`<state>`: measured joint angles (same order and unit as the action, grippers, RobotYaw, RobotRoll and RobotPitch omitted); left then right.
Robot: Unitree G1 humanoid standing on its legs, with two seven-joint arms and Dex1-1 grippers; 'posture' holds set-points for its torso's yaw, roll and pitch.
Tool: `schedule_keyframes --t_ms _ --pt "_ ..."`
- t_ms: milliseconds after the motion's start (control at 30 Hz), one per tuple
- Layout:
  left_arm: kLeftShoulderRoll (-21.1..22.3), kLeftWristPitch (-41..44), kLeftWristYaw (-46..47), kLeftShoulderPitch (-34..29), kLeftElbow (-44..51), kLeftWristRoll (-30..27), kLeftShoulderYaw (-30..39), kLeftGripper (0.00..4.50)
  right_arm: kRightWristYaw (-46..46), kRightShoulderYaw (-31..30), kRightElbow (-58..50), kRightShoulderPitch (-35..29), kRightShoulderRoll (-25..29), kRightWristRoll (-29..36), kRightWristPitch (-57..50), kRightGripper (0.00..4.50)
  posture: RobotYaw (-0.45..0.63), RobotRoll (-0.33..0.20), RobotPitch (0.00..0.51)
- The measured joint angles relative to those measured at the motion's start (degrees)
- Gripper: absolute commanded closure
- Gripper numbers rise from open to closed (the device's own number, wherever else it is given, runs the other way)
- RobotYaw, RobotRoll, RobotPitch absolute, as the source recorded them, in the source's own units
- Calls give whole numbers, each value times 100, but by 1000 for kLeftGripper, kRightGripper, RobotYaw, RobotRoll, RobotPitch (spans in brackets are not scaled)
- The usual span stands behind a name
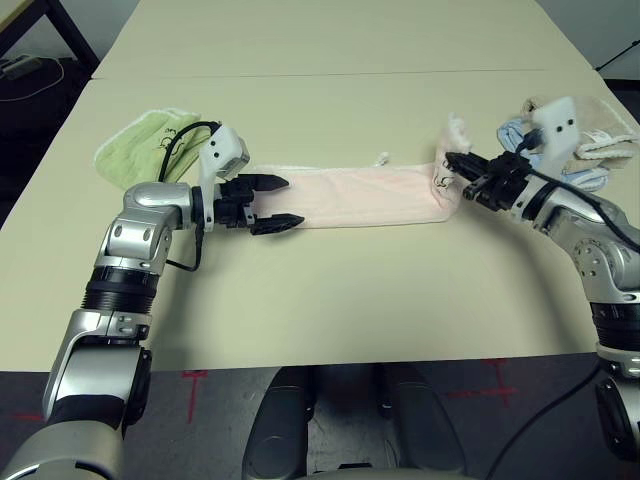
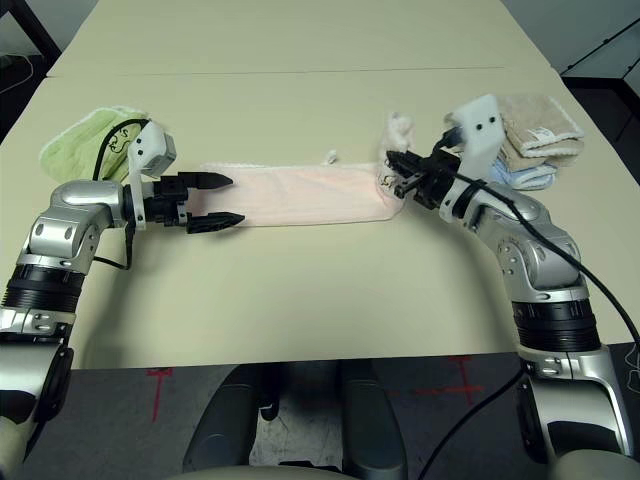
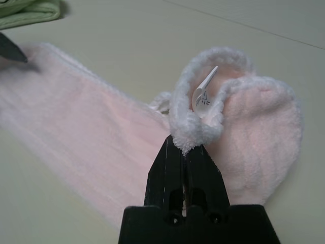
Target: Fold the towel and set it aside.
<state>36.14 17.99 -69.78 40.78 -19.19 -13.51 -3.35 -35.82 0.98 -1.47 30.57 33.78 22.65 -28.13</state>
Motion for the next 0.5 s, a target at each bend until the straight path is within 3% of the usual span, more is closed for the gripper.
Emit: schedule_keyframes --t_ms 233,500 --pt "2 -24 3 -7 -4 0 0 0 -321 -165 6 212 4 -329 94 4484 22 0 204" --pt "-20 -133 -17 -1 -226 -62 56 0 -700 -957 343 549 -31 -1216 615 4484 31 0 205"
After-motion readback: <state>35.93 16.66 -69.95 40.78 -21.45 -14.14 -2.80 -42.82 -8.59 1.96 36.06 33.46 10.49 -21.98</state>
